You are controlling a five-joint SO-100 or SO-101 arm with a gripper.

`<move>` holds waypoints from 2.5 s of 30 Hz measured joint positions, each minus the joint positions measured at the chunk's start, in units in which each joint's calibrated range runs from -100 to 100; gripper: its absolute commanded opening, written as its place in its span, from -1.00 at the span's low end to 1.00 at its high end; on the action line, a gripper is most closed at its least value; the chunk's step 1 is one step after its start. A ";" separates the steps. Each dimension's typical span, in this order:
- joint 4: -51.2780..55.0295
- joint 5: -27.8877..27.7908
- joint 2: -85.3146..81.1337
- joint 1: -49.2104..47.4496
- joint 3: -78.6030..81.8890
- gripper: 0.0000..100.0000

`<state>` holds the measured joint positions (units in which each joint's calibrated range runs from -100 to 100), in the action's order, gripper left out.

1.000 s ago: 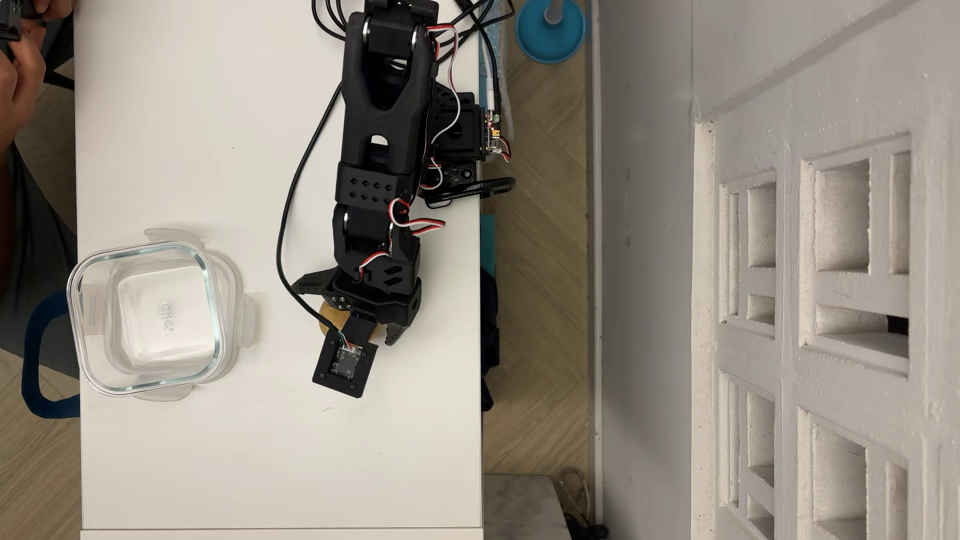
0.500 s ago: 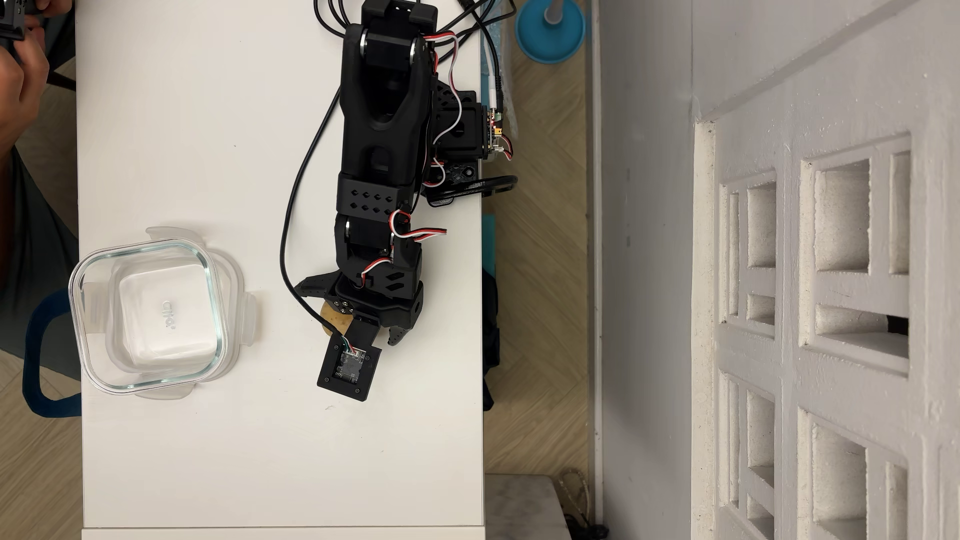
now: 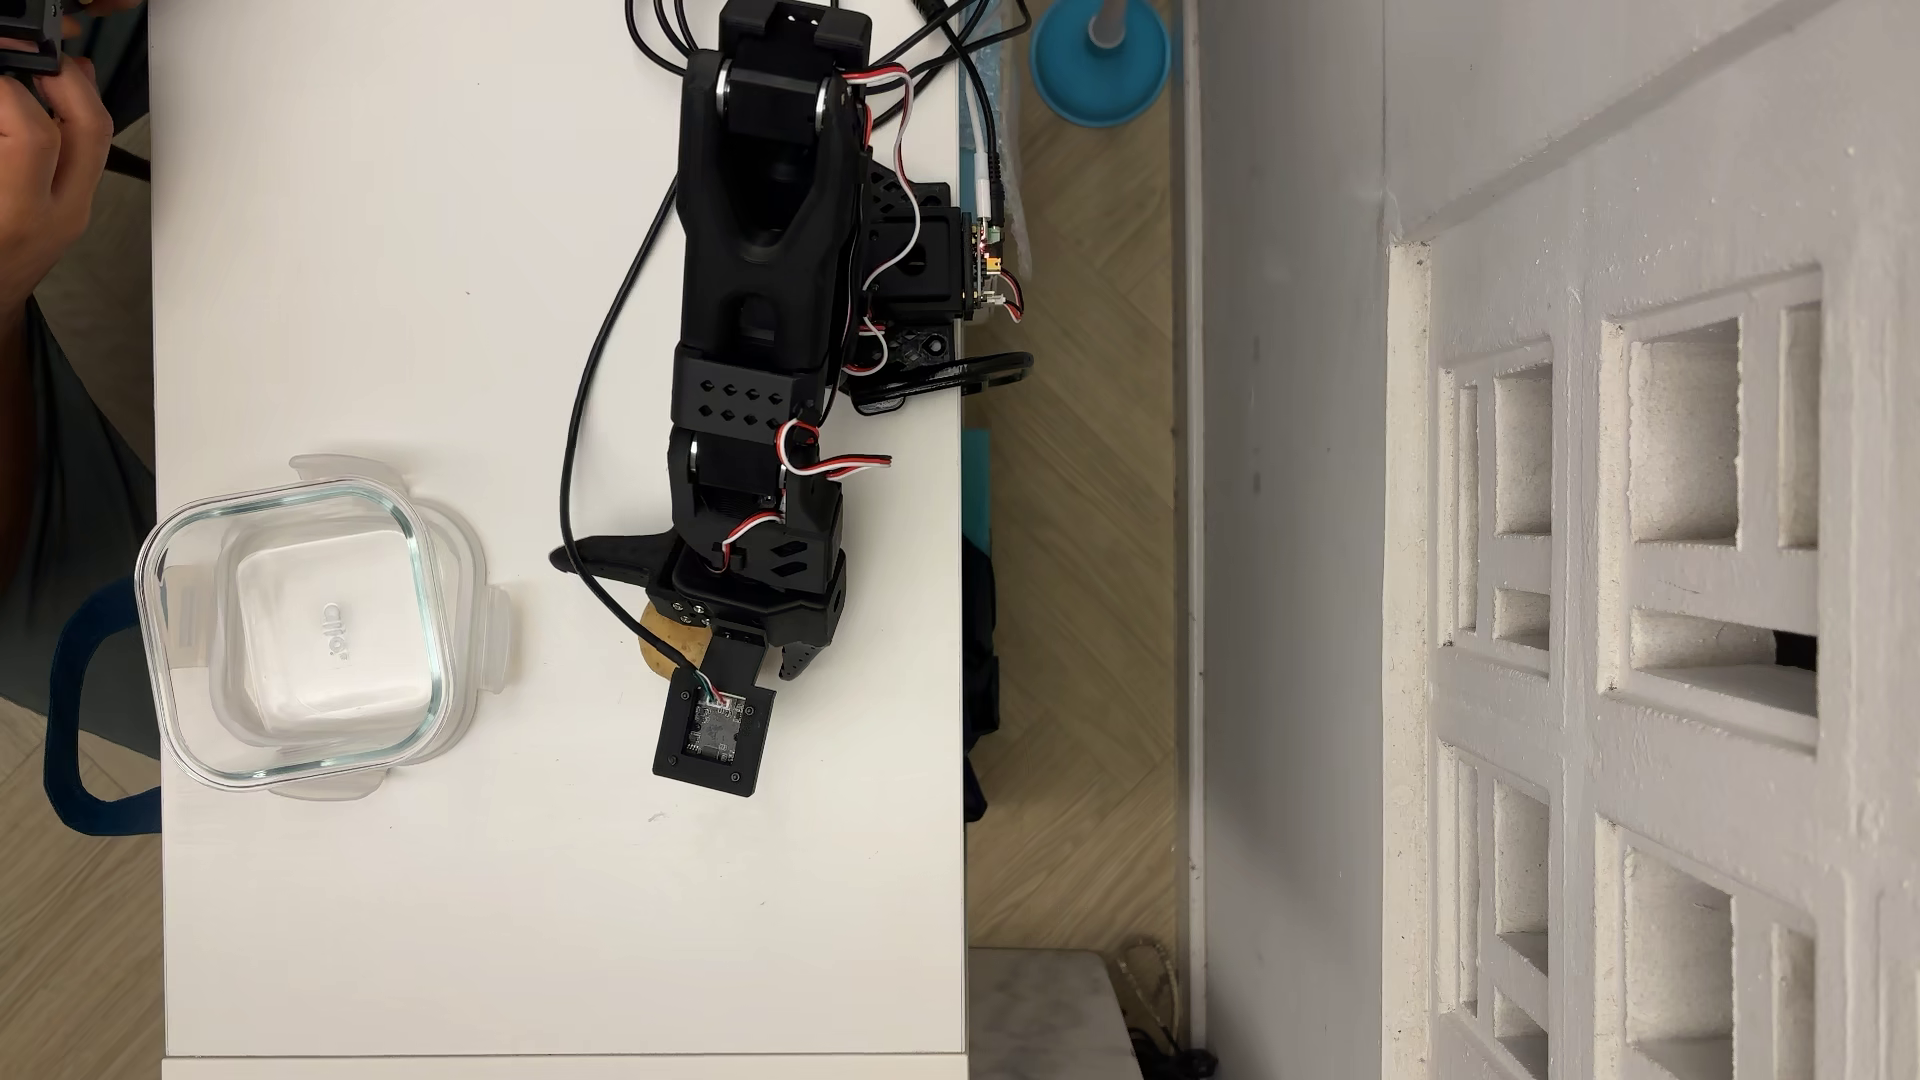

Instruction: Grab the potato and put it in box

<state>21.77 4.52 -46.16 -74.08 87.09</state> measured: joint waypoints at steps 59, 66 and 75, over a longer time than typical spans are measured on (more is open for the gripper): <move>-0.35 4.69 0.18 17.12 -10.47 -0.94; -0.35 7.33 0.28 30.16 -14.89 -0.94; -0.35 10.60 0.28 38.49 -20.76 -0.94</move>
<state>21.42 15.12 -45.88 -35.59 66.34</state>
